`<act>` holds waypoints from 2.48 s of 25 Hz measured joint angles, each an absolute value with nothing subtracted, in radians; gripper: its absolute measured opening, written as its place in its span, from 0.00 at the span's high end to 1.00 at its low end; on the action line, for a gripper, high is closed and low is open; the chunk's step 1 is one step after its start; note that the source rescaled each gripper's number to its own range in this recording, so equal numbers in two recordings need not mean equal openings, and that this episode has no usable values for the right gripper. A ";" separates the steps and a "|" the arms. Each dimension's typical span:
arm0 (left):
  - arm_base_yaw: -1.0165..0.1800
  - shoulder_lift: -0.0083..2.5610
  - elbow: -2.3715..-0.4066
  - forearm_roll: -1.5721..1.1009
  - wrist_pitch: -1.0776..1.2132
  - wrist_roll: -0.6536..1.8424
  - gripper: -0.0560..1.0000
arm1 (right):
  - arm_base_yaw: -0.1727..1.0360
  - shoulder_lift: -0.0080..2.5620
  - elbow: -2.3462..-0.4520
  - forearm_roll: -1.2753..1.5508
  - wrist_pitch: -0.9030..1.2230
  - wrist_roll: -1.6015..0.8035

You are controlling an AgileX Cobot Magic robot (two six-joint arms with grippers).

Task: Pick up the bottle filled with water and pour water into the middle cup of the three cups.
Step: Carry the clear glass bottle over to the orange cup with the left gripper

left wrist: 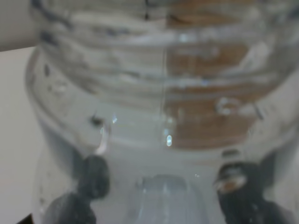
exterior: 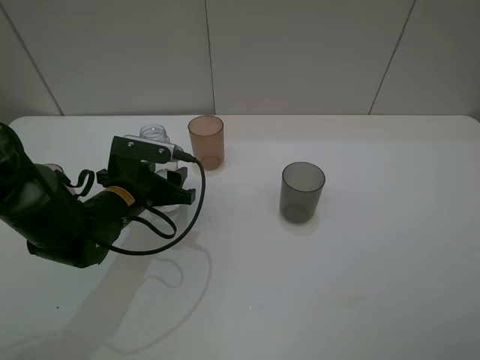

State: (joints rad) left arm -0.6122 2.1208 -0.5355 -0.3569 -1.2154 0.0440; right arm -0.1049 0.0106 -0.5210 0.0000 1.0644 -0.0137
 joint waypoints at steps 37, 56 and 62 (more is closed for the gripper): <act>-0.396 1.677 -0.998 -0.056 0.046 0.559 0.93 | -0.105 0.011 -0.521 0.000 1.064 -0.014; -0.391 1.859 -1.210 0.439 0.280 0.487 0.93 | -0.105 0.011 -0.521 0.000 1.064 -0.014; -0.391 1.923 -1.239 0.524 0.316 0.483 0.93 | -0.105 0.011 -0.521 0.000 1.064 -0.014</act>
